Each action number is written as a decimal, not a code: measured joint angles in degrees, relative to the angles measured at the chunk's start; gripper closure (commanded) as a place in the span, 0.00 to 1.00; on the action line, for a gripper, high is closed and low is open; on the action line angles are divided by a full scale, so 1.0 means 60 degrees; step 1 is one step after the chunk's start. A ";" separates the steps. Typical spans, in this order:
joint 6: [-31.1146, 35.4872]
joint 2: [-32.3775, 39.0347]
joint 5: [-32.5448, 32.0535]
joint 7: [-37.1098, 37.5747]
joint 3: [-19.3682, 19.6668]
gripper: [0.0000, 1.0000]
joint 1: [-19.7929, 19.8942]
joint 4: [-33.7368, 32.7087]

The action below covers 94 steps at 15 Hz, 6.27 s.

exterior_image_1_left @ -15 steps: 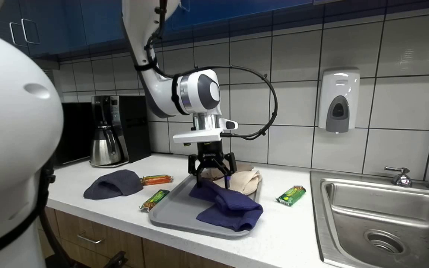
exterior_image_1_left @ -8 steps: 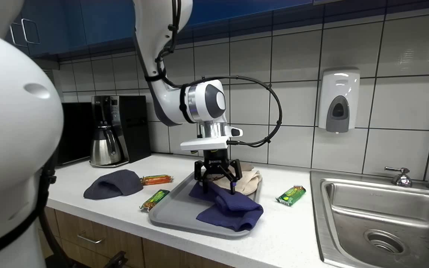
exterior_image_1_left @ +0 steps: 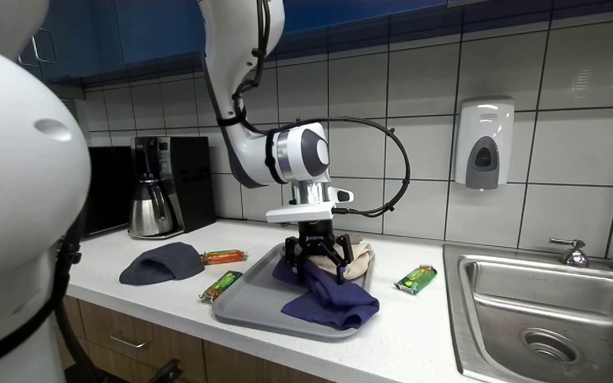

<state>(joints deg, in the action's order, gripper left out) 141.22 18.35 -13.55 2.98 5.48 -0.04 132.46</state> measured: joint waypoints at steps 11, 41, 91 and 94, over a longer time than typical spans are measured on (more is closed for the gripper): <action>0.0000 0.0205 0.0000 0.0000 0.0052 0.79 0.0000 -0.0085; -0.0710 -0.2245 0.0440 0.0013 0.0098 0.98 0.0179 0.0298; 0.0173 0.0402 0.0577 0.2764 0.1806 0.28 0.1478 -0.0876; 0.0174 0.0358 0.0577 0.2769 0.1807 0.07 0.1445 -0.0972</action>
<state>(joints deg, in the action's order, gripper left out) 142.26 20.50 -10.09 19.59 16.32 8.63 126.62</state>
